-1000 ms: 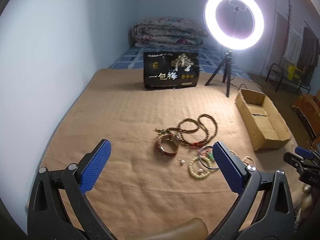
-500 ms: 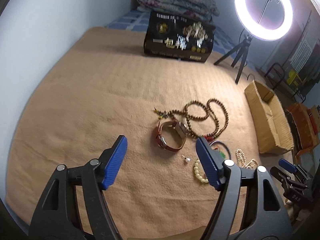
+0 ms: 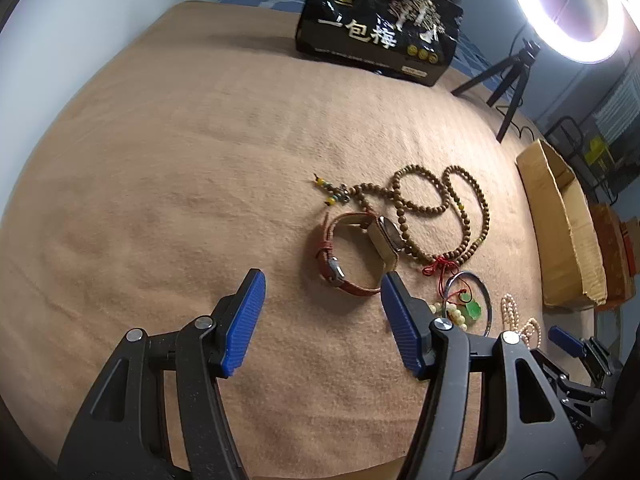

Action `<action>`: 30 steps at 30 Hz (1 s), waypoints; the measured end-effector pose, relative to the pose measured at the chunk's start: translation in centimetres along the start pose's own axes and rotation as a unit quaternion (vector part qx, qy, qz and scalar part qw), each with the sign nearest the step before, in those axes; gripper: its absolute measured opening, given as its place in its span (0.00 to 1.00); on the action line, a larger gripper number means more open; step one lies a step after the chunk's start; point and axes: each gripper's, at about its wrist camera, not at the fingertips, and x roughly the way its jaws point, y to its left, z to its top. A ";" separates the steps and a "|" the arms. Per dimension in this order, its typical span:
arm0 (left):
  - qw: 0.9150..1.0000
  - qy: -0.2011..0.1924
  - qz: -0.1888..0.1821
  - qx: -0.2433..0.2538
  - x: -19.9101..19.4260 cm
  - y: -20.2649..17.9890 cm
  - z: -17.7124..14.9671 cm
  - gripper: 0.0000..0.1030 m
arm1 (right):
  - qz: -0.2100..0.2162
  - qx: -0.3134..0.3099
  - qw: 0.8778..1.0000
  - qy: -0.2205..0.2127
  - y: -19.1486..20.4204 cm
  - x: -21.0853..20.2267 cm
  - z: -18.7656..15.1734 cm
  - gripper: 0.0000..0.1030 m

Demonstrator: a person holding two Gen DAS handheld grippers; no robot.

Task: Organize jewelry
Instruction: 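Close the left tool on the red-strap watch while the right tool grasps the pearl necklace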

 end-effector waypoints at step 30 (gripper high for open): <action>0.999 0.039 -0.002 -0.022 4.3 0.2 1.5 0.14 | 0.001 -0.018 0.999 0.033 -0.2 4.2 2.0 0.14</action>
